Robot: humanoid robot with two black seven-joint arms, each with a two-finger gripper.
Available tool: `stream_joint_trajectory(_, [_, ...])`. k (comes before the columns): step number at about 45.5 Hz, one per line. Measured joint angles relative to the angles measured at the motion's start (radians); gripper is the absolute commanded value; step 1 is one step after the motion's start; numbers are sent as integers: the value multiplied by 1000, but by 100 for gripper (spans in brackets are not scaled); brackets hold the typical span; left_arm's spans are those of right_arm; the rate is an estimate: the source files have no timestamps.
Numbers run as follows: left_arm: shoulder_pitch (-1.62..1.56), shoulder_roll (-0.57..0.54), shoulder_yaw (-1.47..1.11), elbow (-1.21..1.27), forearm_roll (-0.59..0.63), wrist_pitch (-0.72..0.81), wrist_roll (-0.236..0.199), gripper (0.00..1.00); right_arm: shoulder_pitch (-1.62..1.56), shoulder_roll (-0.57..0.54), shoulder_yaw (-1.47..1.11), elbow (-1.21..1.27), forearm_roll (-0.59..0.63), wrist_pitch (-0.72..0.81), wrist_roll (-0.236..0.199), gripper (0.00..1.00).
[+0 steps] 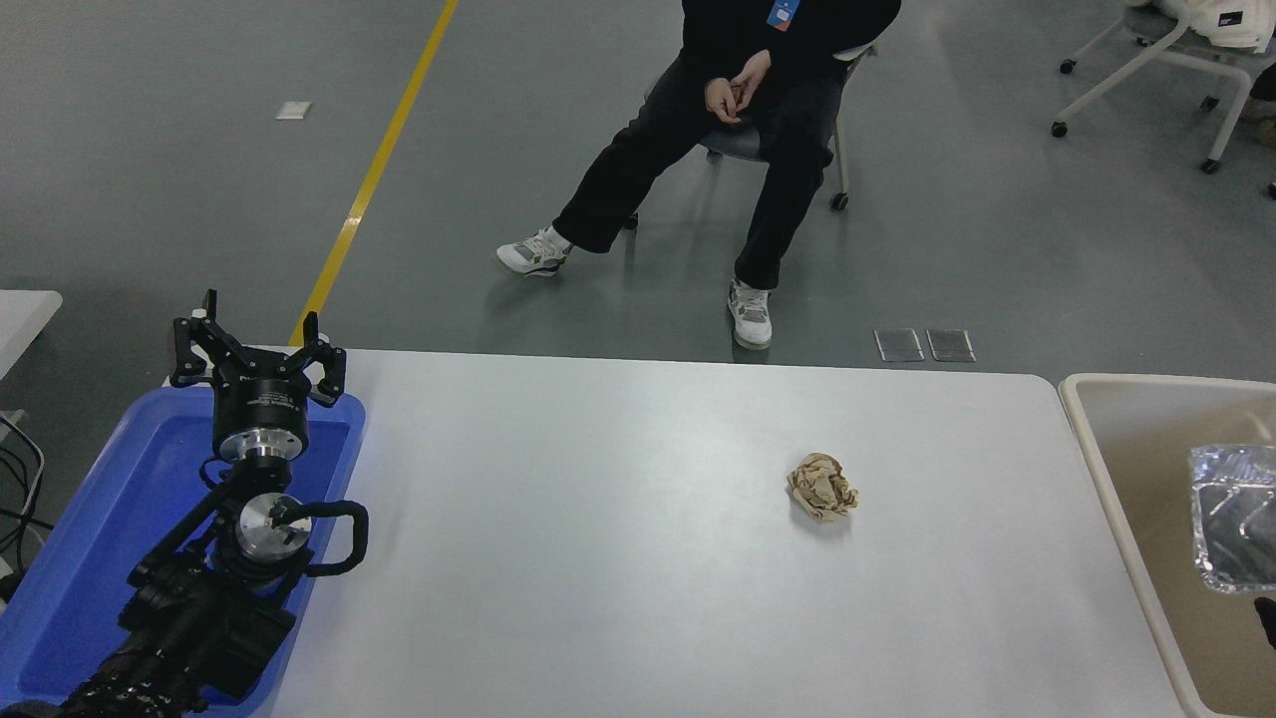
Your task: Pick up foil plate and place in dustbin
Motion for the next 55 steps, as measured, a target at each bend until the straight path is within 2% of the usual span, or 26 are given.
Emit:
stream_joint_trajectory(15, [0,0,0,0,0,0,0,99,11,-22,7,-1,-1,24,1,100])
stream_joint_trajectory(28, [0,0,0,0,0,0,0,99,94,-86,-27,54,-11,68,-1,100])
stream_joint_trajectory(42, [0,0,0,0,0,0,0,99,267,-262,-182,358,-53,79,-2,100])
stream_joint_trajectory(55, [0,0,0,0,0,0,0,99,415,-448,-269,786,-251,79,-4,100])
